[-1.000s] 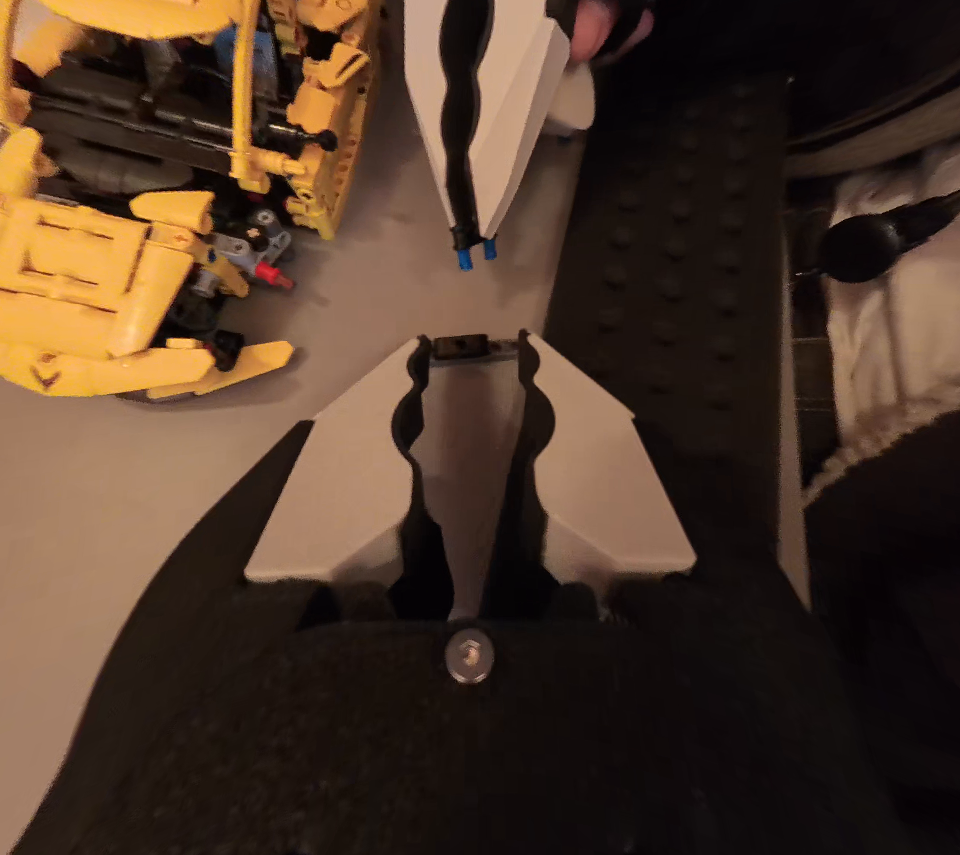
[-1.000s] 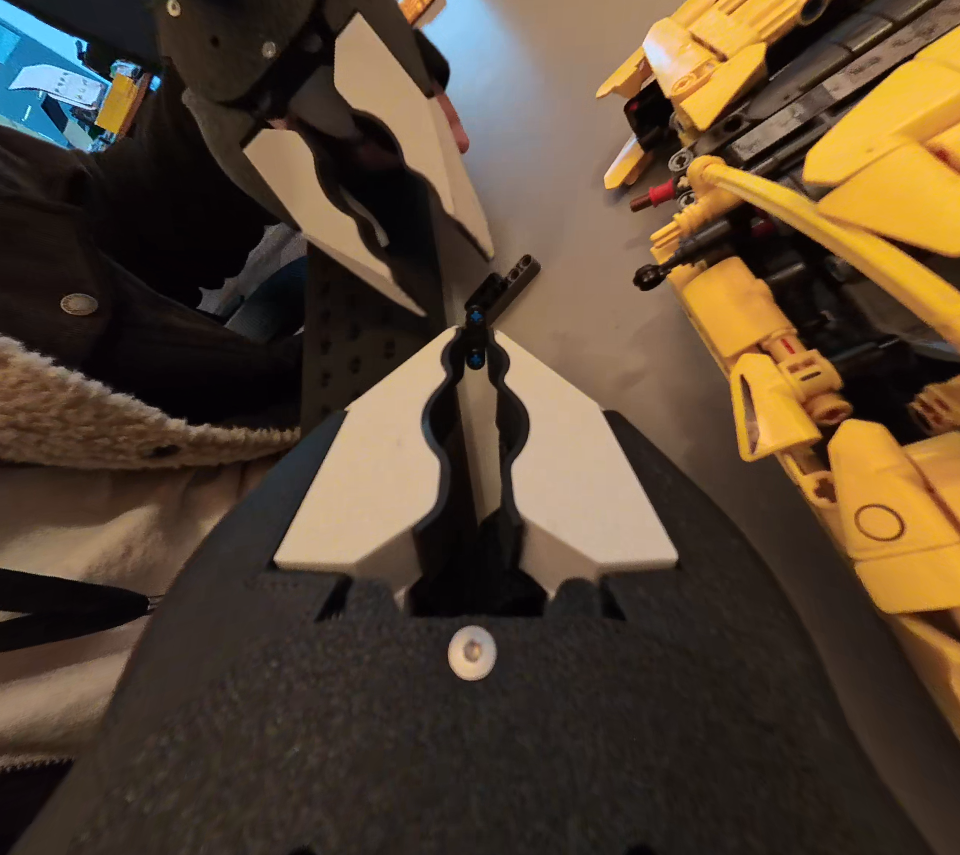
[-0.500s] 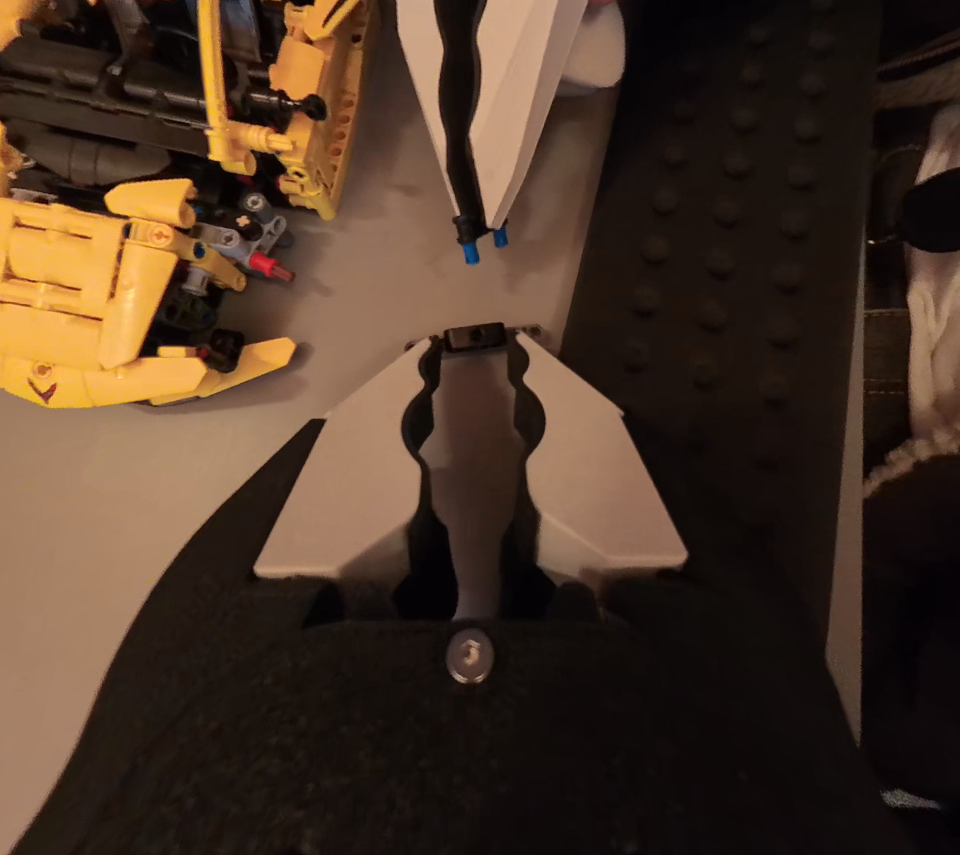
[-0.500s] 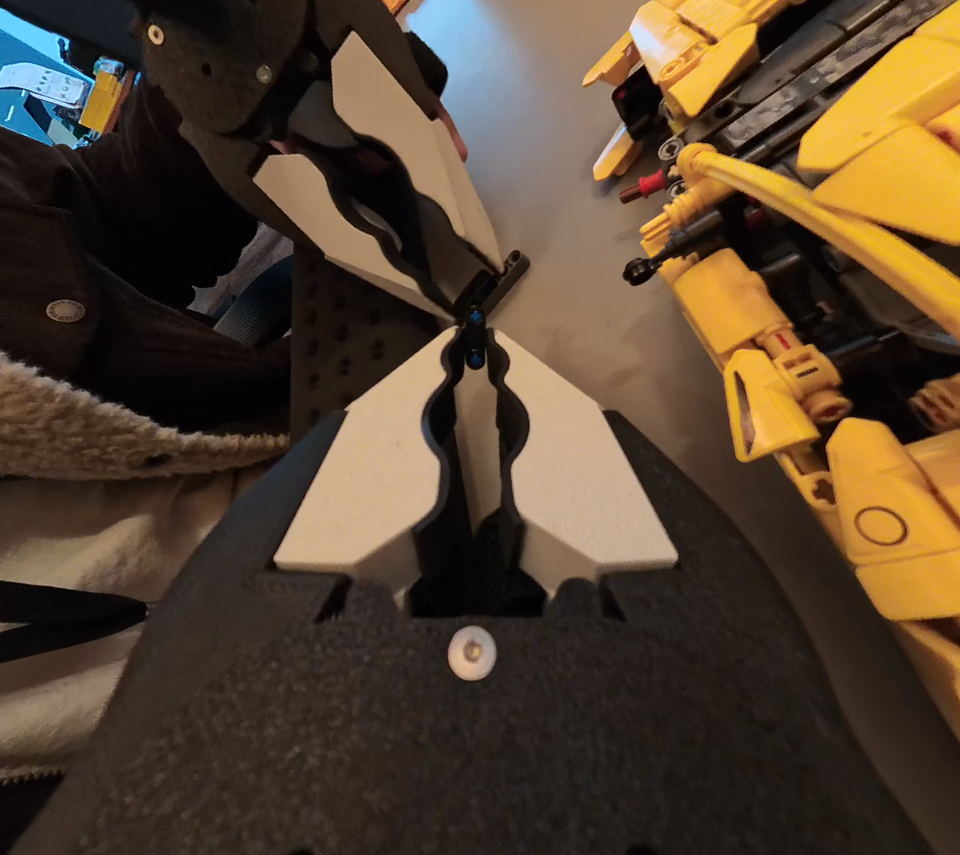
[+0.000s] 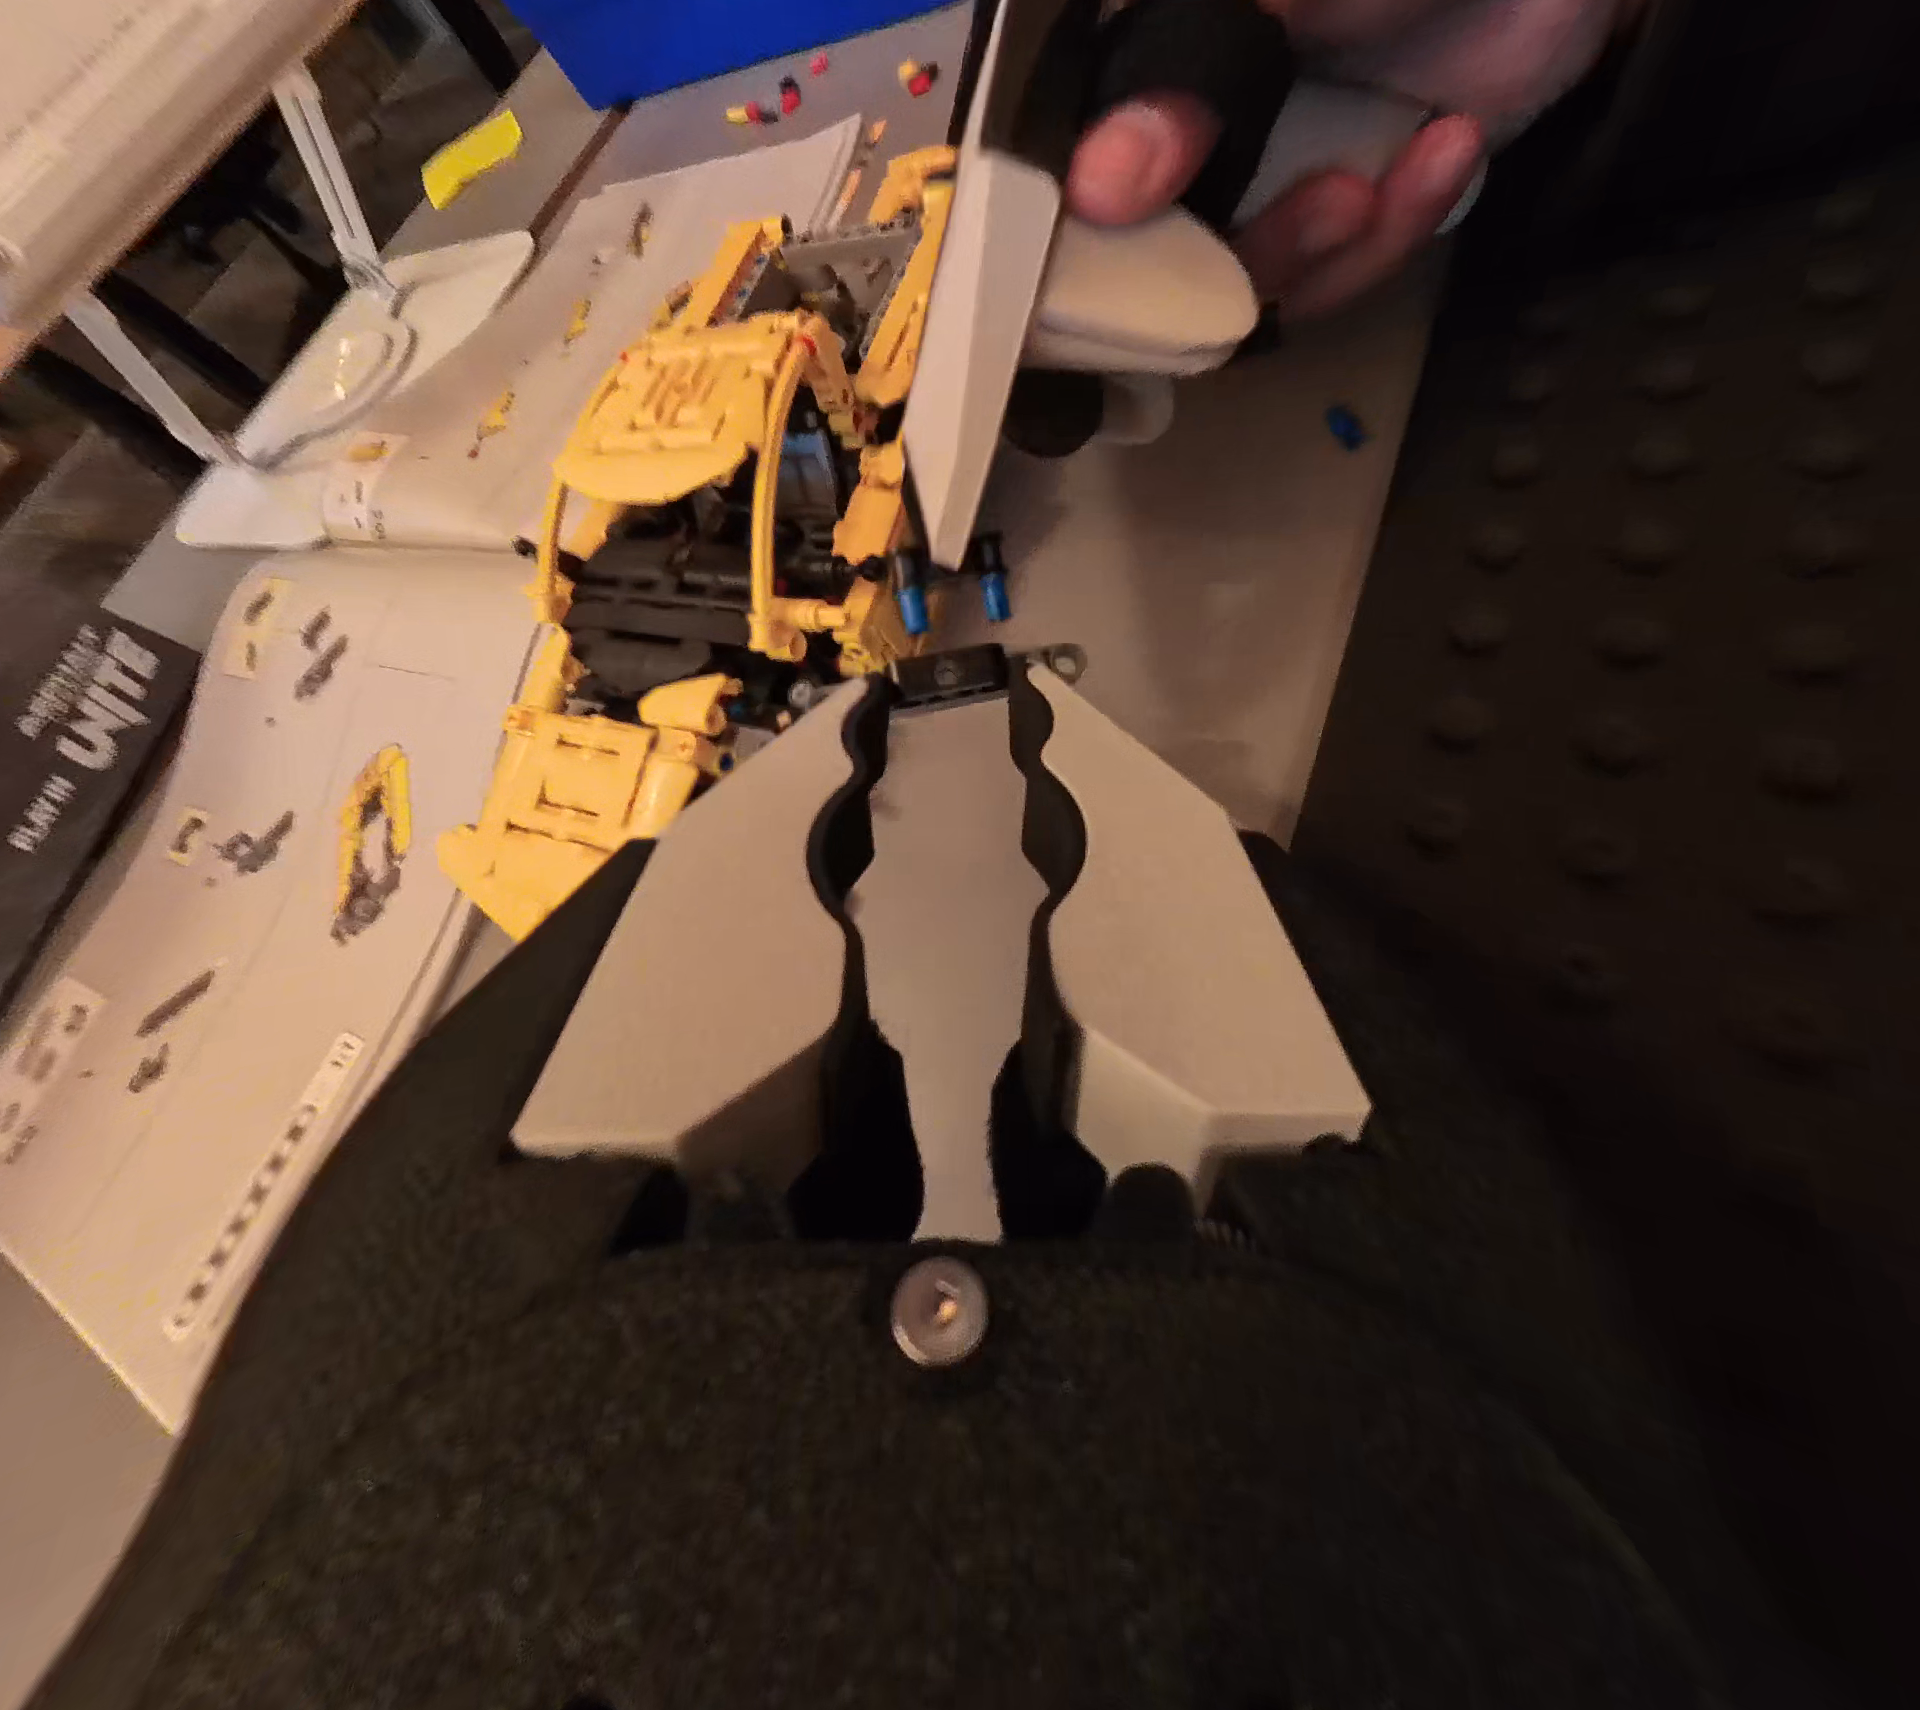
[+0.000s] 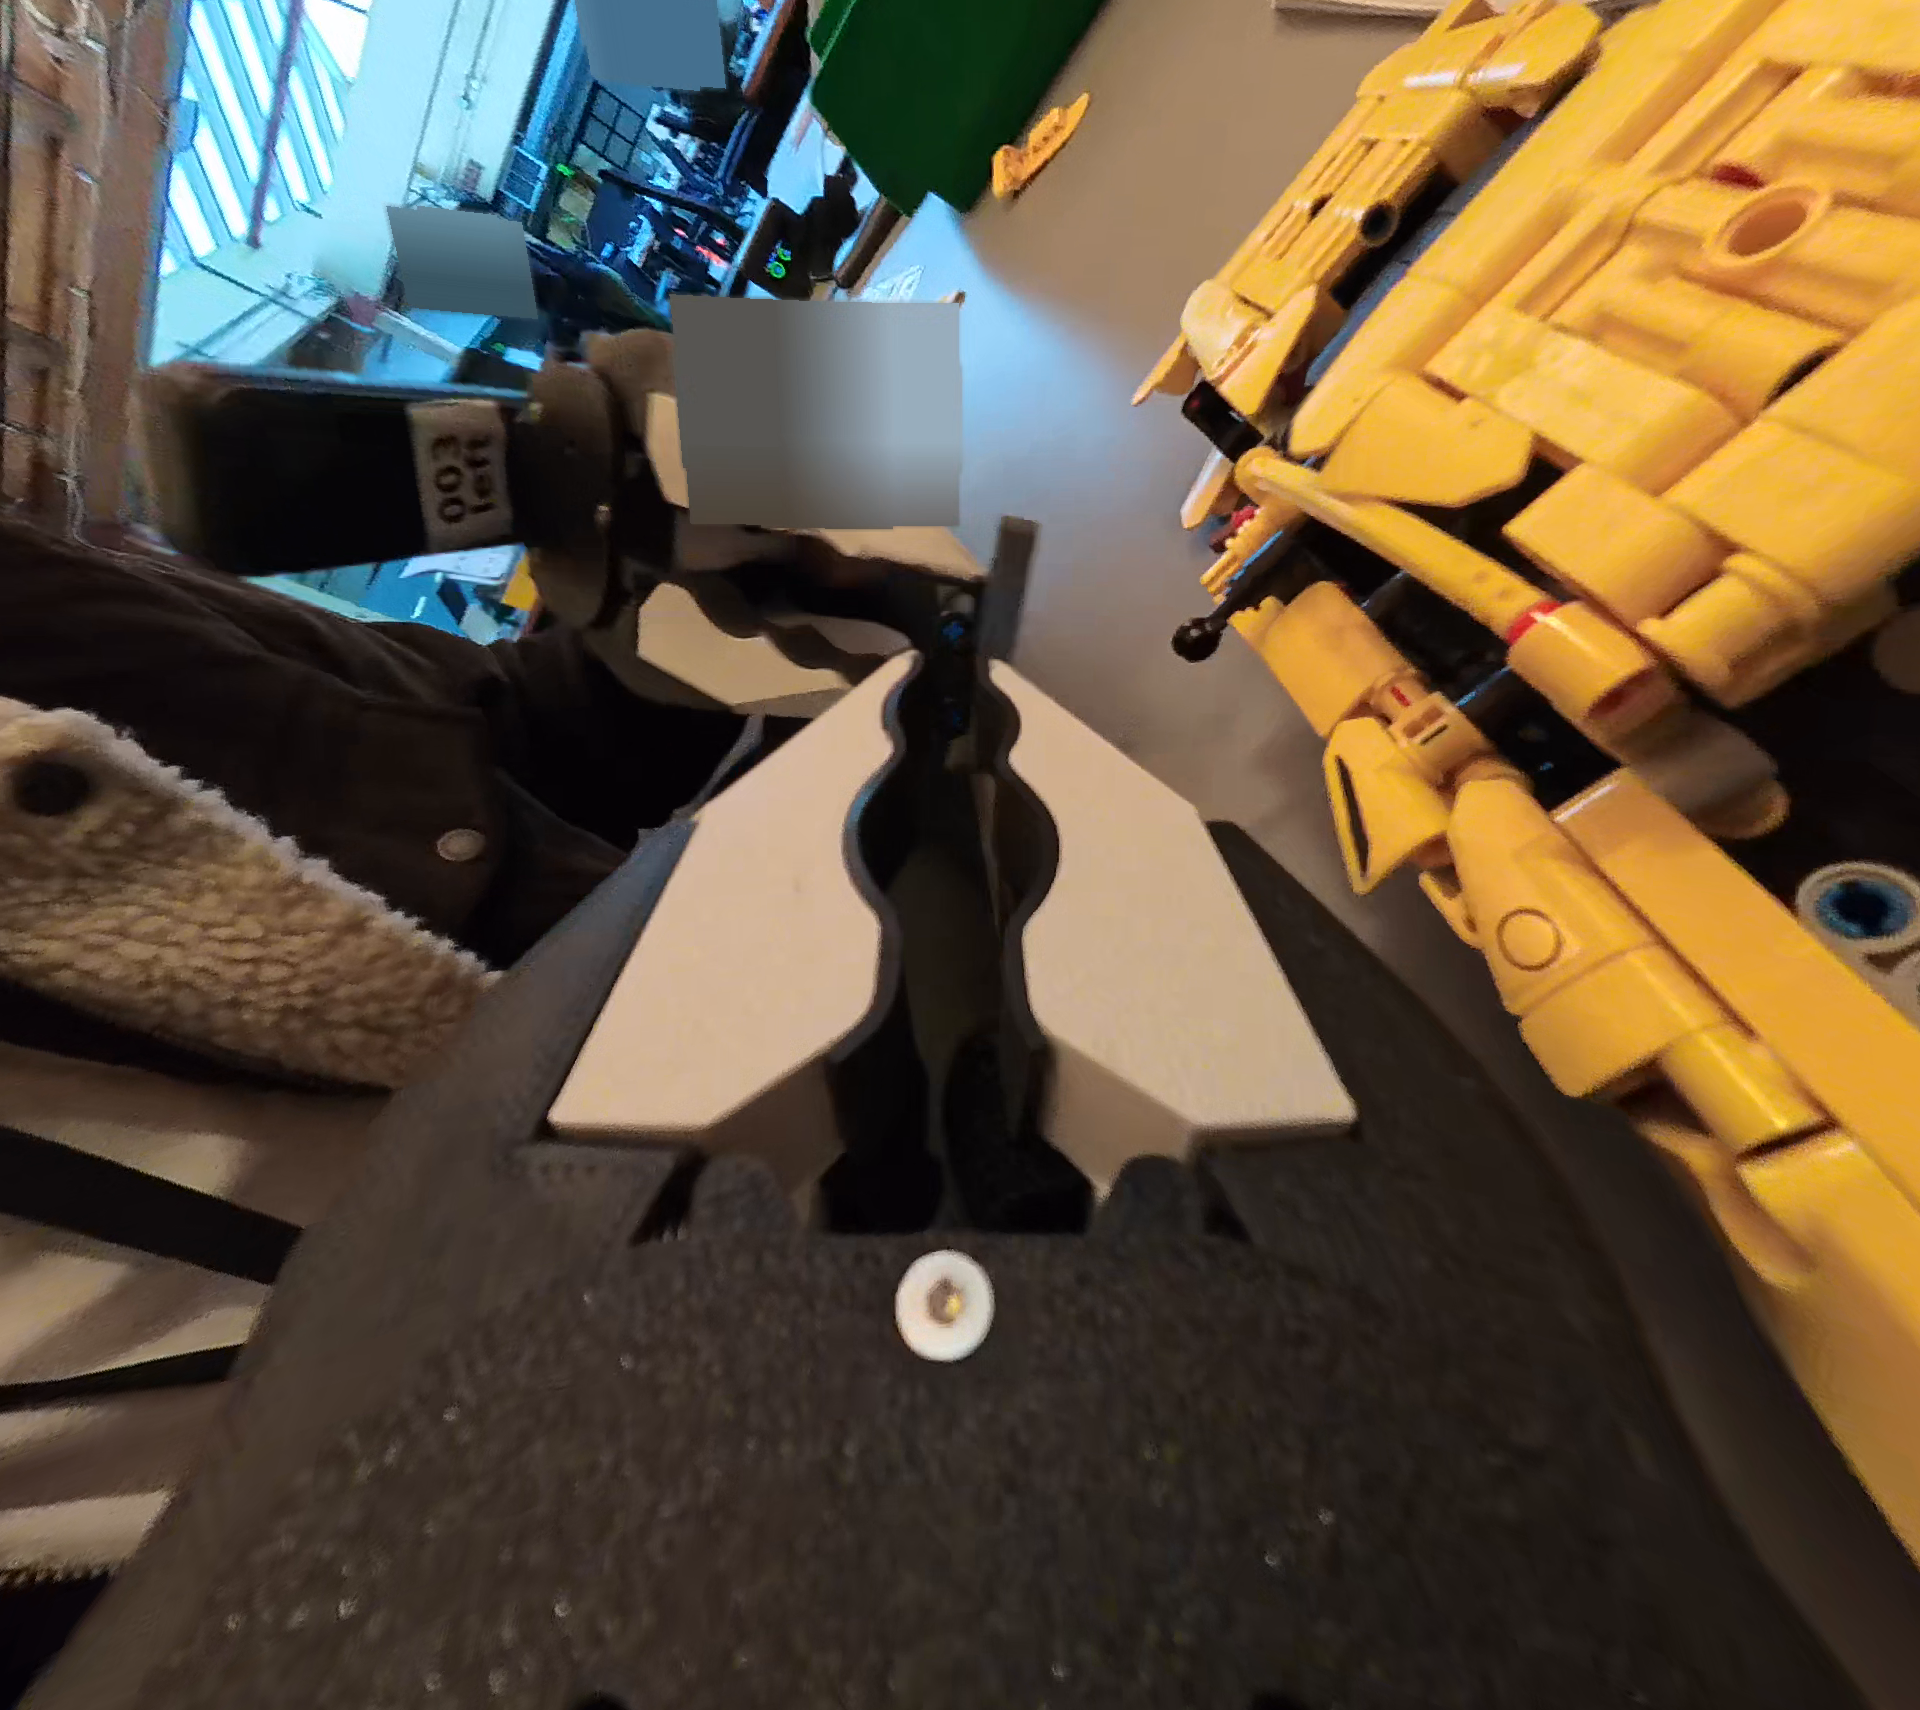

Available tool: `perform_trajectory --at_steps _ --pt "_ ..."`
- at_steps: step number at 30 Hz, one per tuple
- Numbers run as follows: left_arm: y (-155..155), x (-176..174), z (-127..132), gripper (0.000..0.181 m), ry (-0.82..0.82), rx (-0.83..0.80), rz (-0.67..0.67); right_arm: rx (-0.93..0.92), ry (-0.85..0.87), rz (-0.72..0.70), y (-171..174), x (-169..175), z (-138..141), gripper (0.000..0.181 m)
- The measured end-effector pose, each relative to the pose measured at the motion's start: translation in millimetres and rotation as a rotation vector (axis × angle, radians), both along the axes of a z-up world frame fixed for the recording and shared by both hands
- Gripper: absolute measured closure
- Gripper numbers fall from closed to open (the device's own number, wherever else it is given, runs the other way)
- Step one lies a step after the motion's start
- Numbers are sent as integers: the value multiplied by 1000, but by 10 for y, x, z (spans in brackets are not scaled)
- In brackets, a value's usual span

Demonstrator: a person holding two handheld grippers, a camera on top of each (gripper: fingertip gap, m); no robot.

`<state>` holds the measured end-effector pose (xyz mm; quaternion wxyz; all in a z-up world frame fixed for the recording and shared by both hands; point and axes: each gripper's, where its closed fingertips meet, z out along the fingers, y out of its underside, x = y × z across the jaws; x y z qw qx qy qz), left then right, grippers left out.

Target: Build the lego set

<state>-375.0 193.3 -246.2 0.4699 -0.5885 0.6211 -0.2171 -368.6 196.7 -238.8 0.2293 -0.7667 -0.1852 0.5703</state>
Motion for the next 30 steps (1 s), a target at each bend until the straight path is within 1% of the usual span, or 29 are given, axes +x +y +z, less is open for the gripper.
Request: perform_trajectory --at_steps 2,6,12,15,19,21,24,27,28,30 --pt "-38 22 64 159 -25 35 -17 -2 -1 0 -3 -15 -6 174" --pt "-35 34 31 158 5 78 -12 -42 24 7 -18 -33 8 174" --pt "-40 41 15 159 38 134 -6 -64 18 7 -25 -28 -17 174" --pt "-59 47 -25 159 61 141 -16 -59 -13 22 -50 -27 -58 174" --pt "-91 53 -23 159 56 135 -33 -86 8 50 -91 -32 -50 174" --pt "-91 52 -49 159 71 138 -34 -65 -24 44 -84 -30 -83 174" --pt "-56 48 -102 159 96 123 -17 39 -132 18 -46 -29 -132 174" --pt "-32 48 -183 160 140 112 -2 107 -259 -9 -13 -28 -241 174" --pt "-29 47 -205 160 155 117 2 112 -278 -11 -11 -30 -263 174" --pt "-30 53 -206 160 152 110 2 94 -262 -10 -12 -26 -259 175"
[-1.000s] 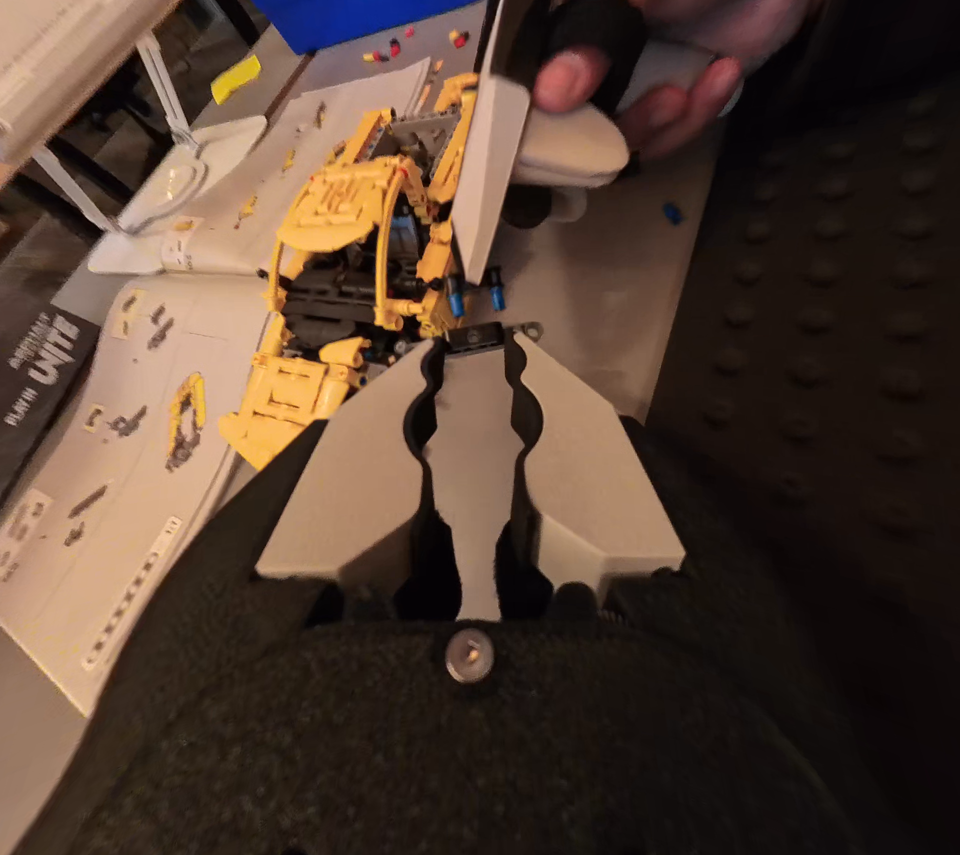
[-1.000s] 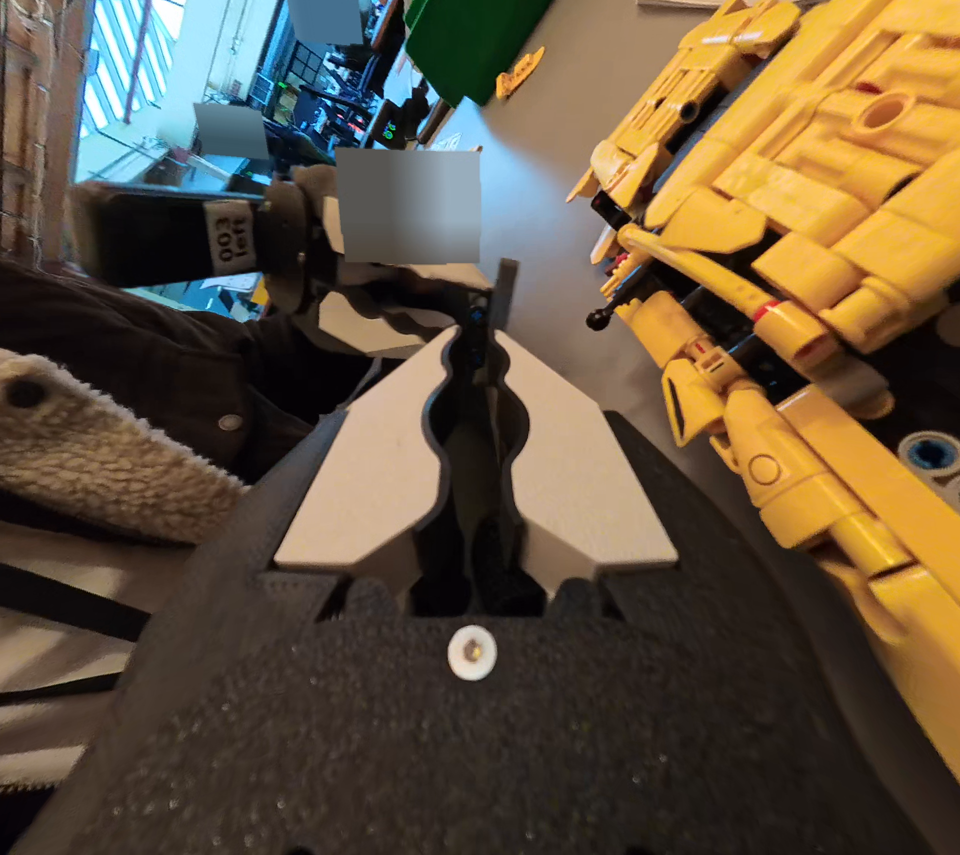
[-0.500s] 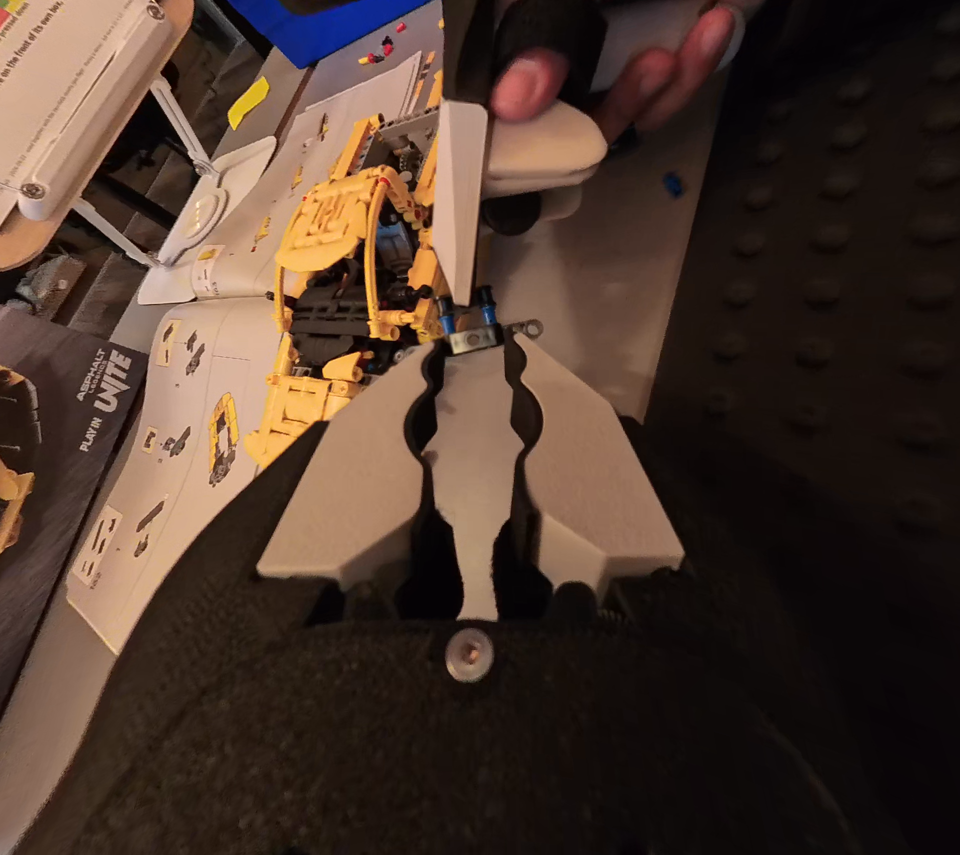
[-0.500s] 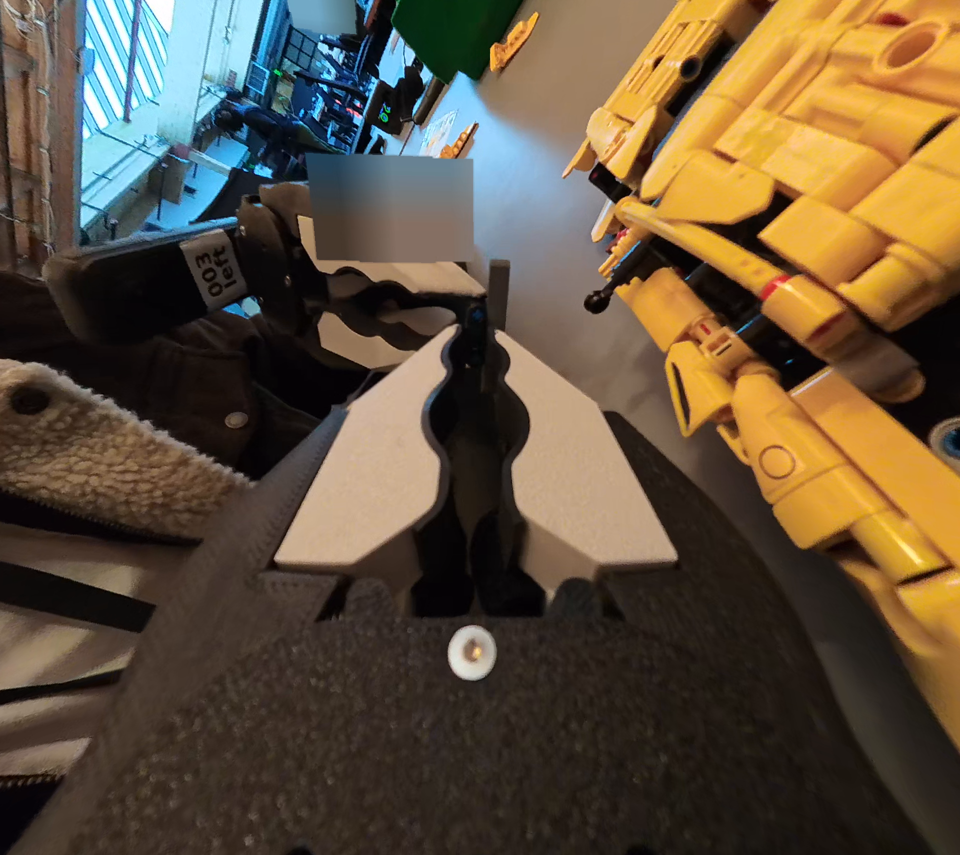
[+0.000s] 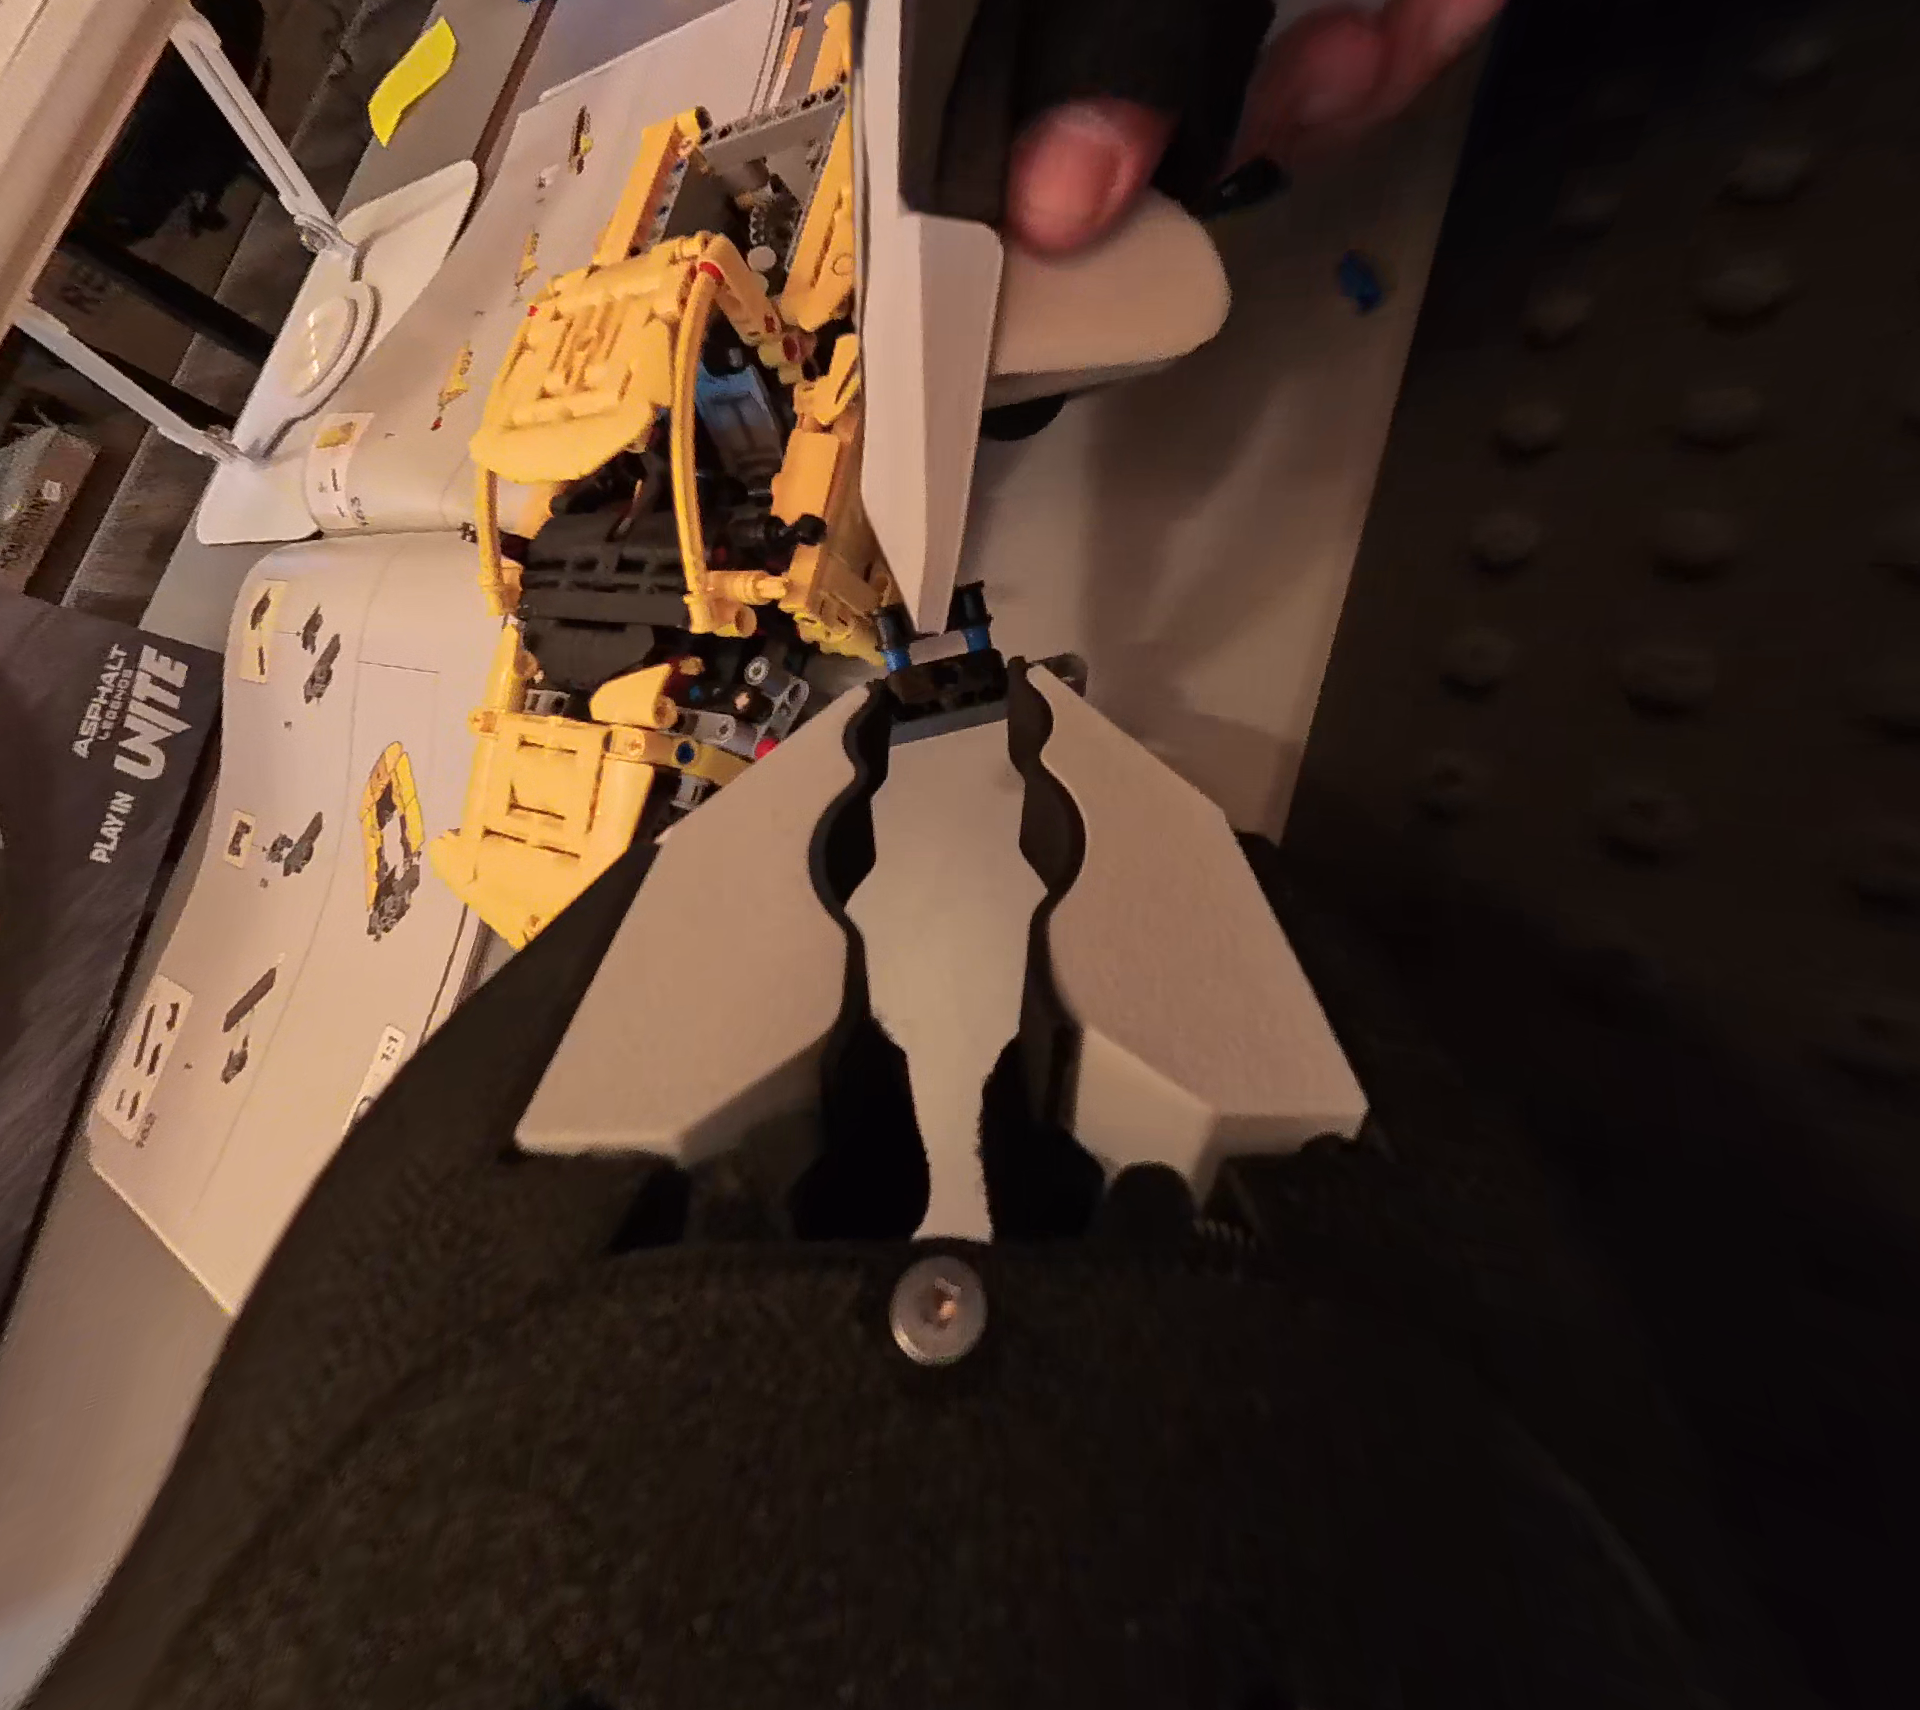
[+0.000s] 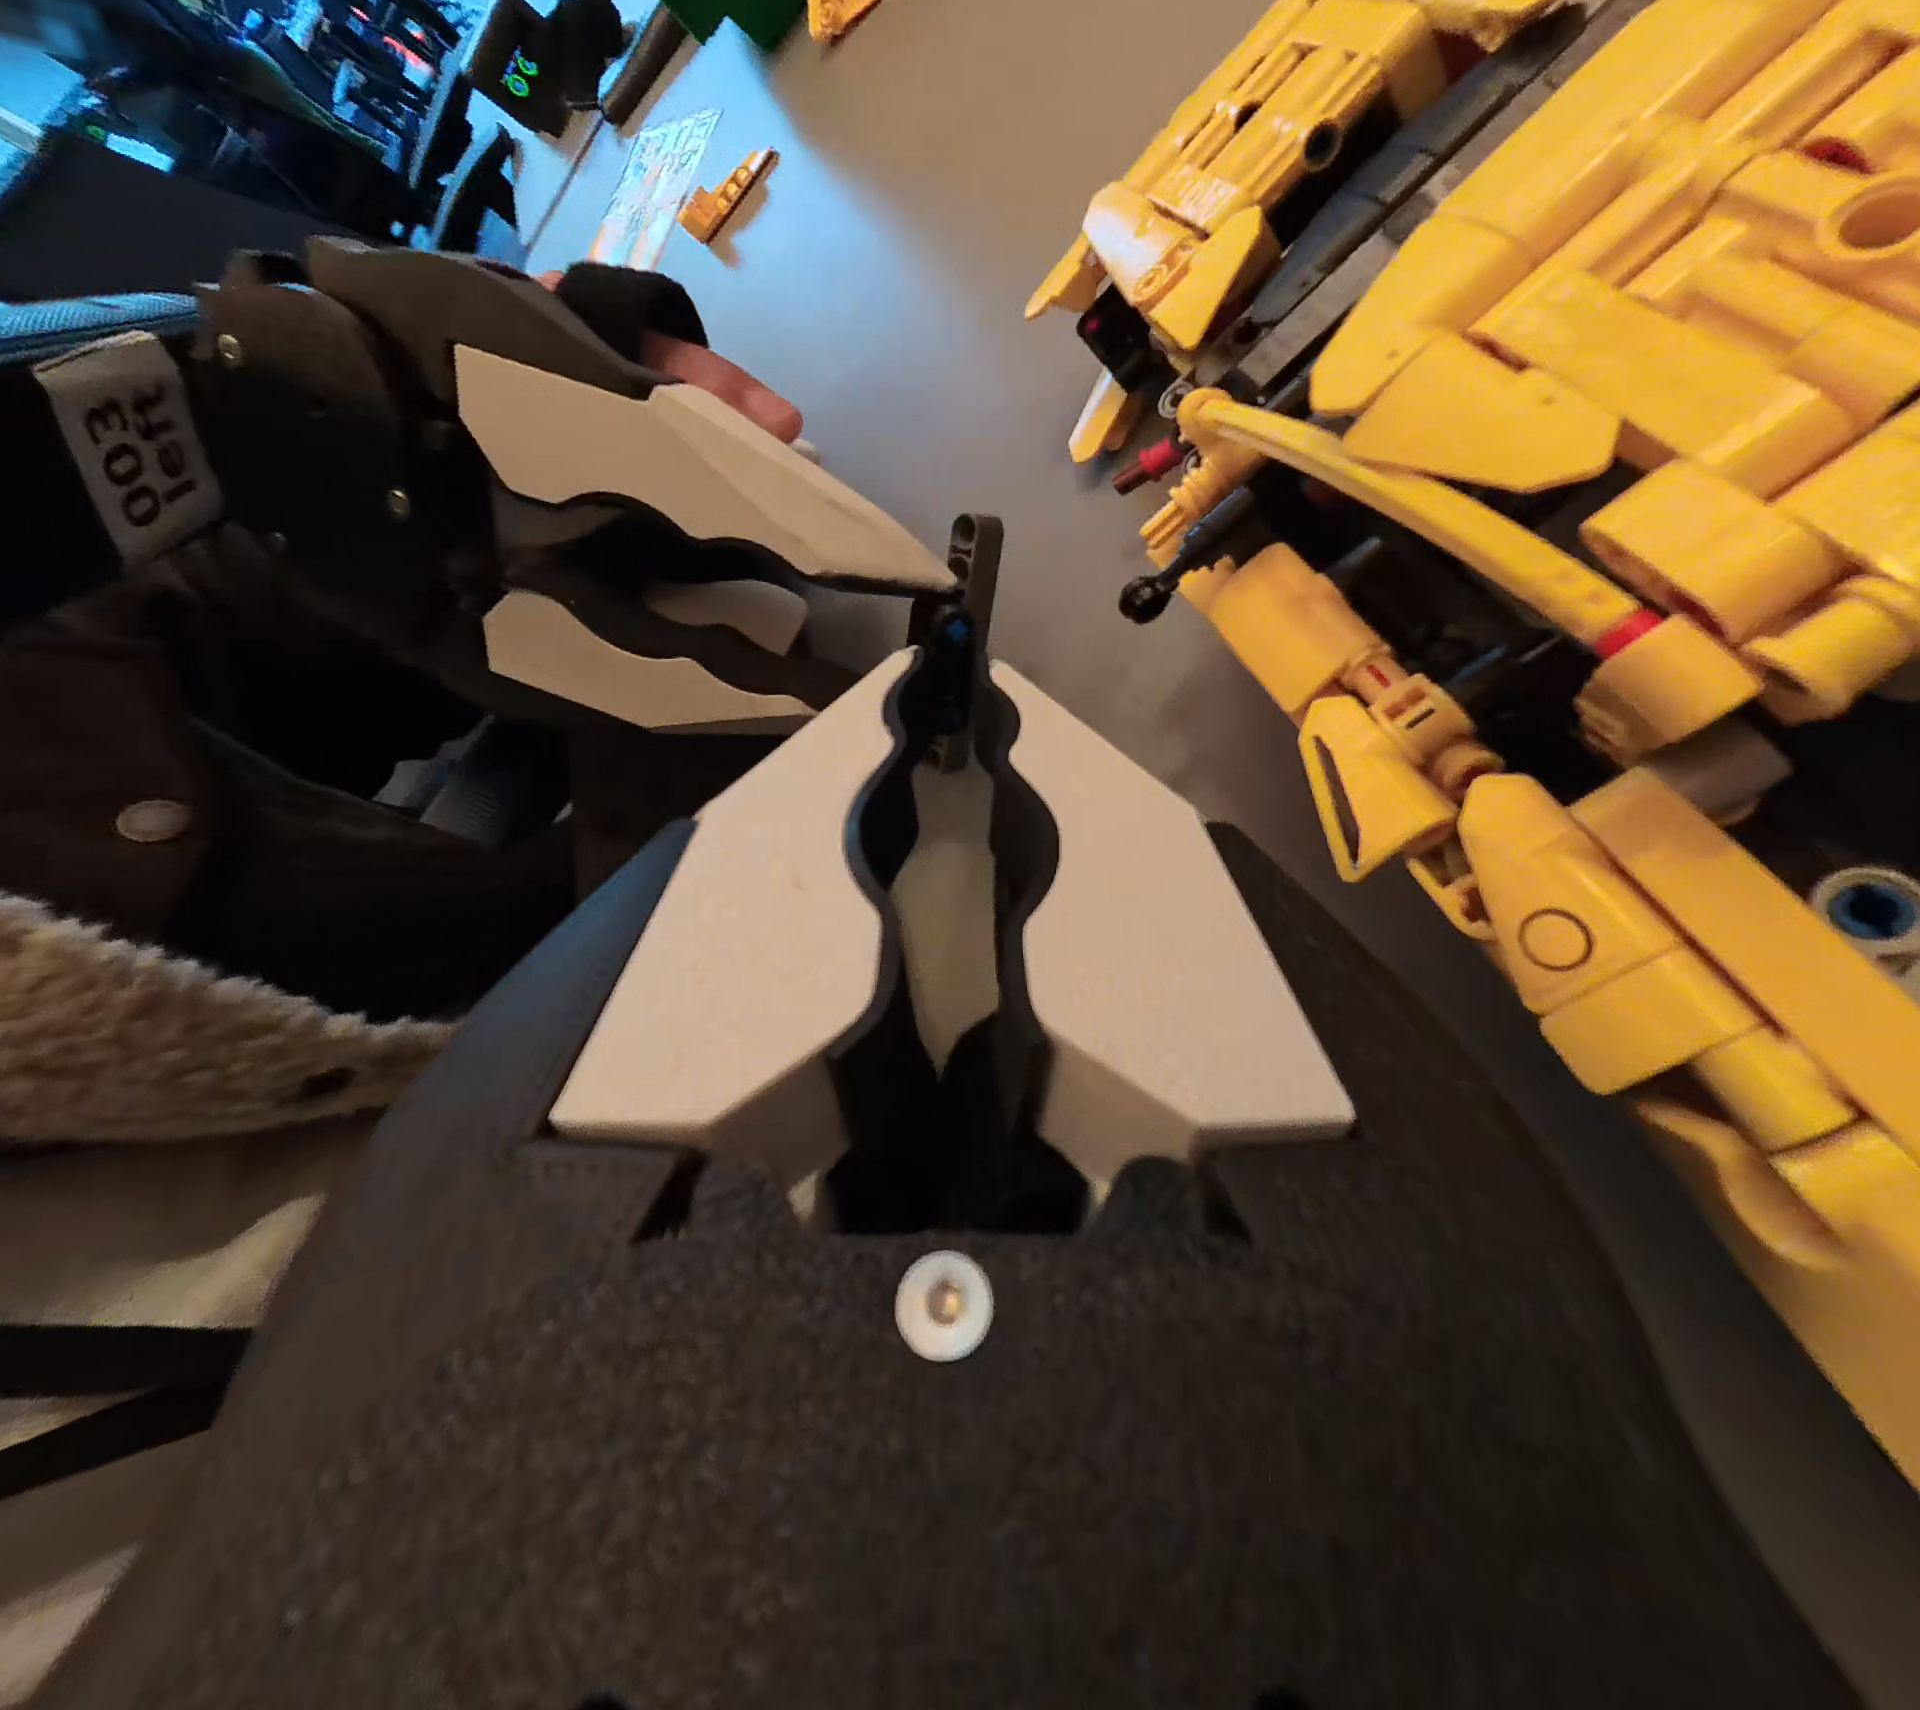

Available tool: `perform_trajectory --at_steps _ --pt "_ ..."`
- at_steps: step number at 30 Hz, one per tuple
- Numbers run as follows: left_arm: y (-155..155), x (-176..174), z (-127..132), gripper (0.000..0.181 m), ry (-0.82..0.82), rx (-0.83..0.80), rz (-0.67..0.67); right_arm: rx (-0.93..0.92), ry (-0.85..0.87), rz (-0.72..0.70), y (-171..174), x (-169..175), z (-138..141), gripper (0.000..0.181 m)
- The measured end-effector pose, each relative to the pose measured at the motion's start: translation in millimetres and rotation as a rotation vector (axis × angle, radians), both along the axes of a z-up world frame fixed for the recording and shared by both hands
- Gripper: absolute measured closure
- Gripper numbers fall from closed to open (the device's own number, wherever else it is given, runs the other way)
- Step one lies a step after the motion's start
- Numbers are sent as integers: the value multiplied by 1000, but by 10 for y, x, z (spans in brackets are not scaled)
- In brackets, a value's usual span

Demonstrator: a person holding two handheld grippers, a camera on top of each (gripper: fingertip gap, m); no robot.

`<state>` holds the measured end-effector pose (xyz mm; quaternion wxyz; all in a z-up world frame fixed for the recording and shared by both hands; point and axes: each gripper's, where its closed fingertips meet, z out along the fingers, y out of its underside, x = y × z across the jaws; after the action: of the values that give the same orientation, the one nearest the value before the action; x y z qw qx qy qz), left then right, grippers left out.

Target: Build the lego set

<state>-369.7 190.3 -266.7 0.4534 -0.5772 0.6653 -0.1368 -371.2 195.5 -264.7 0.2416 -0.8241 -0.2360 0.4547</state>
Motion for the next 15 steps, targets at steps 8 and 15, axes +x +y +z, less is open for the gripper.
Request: perform_trajectory --at_steps 8,15 --pt "-126 25 298 159 -186 -55 -84 -209 333 86 -127 24 312 174" --pt "-227 -1 495 159 -296 -95 -145 -278 442 149 -216 -9 440 174"
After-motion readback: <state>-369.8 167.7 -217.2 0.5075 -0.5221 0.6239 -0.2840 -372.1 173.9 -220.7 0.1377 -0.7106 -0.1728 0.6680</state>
